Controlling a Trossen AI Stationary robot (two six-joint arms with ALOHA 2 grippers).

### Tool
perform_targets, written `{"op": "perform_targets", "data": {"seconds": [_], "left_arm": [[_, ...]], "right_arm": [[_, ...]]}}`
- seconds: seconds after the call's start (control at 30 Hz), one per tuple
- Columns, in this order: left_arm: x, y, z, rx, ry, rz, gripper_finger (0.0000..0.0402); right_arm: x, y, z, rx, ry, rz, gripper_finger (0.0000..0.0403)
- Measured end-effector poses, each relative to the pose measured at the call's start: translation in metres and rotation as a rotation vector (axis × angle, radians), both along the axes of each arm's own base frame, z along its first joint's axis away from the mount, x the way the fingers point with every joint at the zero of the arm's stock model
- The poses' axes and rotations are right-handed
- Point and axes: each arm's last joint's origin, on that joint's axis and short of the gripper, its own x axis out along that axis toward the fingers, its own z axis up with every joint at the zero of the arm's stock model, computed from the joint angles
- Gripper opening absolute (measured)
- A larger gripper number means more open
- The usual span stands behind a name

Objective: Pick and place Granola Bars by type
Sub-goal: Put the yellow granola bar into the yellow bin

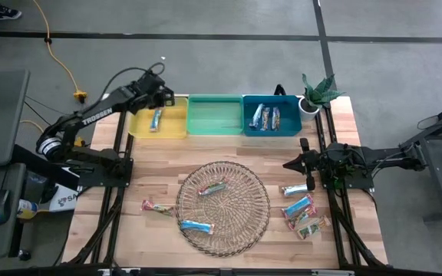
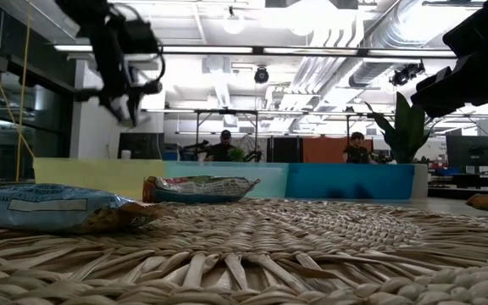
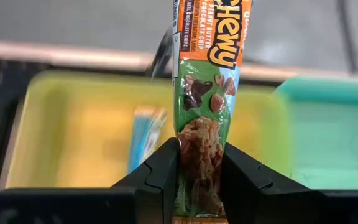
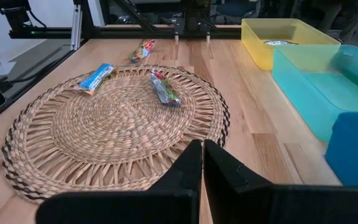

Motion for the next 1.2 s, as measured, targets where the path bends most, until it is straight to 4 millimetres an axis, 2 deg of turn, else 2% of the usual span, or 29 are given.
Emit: {"op": "perform_targets", "data": {"seconds": [0.17,0.4,0.83,1.07,1.2], "left_arm": [[-0.007,-0.008,-0.037,-0.075,0.032,0.032,0.0094],[-0.013,-0.015,-0.06,-0.127,0.043,0.052,0.0094],[-0.046,-0.01,-0.087,-0.205,0.119,0.146,0.0094],[-0.051,-0.007,-0.087,-0.203,0.166,0.083,0.0097],[-0.05,-0.008,-0.087,-0.203,0.168,0.079,0.0114]], "right_arm": [[0.0,0.0,0.0,0.0,0.0,0.0,0.0],[0.0,0.0,0.0,0.0,0.0,0.0,0.0],[0.0,0.0,0.0,0.0,0.0,0.0,0.0],[0.0,0.0,0.0,0.0,0.0,0.0,0.0],[0.0,0.0,0.0,0.0,0.0,0.0,0.0]]}}
